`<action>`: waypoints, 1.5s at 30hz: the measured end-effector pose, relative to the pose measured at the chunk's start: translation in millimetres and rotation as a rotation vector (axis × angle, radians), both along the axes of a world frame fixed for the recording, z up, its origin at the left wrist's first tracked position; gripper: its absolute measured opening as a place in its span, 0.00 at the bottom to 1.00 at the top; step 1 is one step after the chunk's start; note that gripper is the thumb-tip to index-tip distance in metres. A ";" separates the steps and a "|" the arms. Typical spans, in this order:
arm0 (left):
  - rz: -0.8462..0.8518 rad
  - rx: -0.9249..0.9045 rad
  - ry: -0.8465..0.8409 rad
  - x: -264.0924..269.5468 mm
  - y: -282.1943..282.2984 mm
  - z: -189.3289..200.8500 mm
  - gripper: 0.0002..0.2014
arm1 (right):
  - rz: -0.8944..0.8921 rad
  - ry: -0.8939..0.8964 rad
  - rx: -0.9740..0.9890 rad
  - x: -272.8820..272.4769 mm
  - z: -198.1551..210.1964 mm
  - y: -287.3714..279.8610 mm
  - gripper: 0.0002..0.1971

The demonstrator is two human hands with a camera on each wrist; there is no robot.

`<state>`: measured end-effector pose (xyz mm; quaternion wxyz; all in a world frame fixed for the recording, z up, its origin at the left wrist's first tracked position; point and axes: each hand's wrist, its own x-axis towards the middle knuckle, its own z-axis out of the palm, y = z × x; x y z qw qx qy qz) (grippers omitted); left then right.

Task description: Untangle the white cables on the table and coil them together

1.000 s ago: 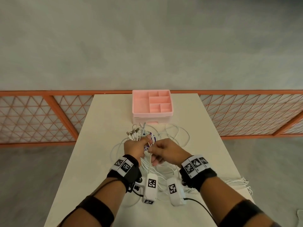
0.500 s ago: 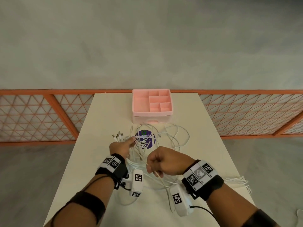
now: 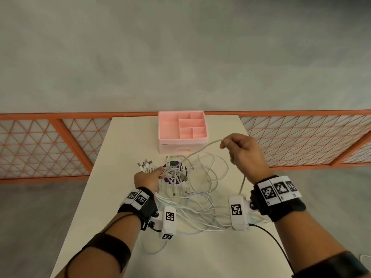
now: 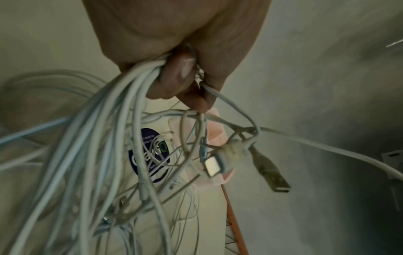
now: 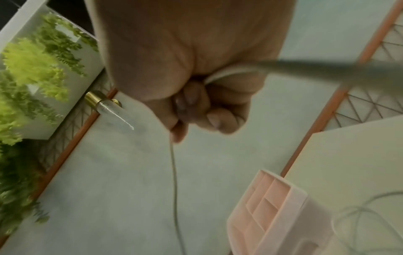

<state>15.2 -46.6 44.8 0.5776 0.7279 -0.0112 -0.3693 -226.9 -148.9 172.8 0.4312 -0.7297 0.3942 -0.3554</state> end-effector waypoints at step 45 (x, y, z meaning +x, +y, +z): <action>-0.370 -0.245 -0.202 -12.2 0.2 46.1 0.33 | -0.375 0.562 -0.327 17.2 0.4 -37.3 0.14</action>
